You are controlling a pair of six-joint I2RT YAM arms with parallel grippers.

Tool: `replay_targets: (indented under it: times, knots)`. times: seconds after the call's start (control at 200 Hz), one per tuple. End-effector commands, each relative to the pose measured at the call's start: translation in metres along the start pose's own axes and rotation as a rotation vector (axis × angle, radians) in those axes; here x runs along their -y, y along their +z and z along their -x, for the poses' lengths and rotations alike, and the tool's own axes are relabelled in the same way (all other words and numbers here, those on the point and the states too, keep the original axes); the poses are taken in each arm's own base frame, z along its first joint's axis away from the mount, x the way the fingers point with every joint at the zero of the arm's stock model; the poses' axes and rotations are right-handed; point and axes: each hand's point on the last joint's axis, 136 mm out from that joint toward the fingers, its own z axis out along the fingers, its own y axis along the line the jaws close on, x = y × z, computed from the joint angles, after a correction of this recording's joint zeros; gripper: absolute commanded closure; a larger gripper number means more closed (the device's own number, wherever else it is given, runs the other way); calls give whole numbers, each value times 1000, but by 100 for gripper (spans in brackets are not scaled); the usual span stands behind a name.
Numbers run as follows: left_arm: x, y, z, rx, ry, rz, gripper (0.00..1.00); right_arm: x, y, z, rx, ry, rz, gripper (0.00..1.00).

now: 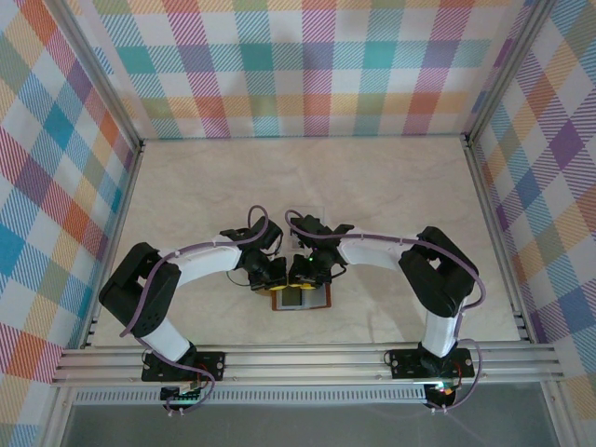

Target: Take the credit cards out of the card holder

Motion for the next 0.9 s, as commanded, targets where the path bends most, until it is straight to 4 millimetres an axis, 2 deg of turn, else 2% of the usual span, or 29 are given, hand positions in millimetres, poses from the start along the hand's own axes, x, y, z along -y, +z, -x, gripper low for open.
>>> replay_targets:
  times: [0.0, 0.15, 0.405, 0.72, 0.895]
  knots:
    - [-8, 6, -10, -31, 11, 39, 96, 18, -1, -4, -4, 19, -71, 68]
    - [-9, 5, -9, -30, 12, 46, 96, 18, -8, -4, 9, 11, -83, 65]
    - [-7, -1, -8, -18, 15, 47, 96, -2, -22, -3, 32, -13, 9, 64]
    - [10, -18, -5, 7, 49, 30, 96, 17, -17, -5, 17, 11, -13, 64]
    - [19, -12, -9, -15, 73, 33, 95, 20, -11, -6, 0, 11, 7, 64]
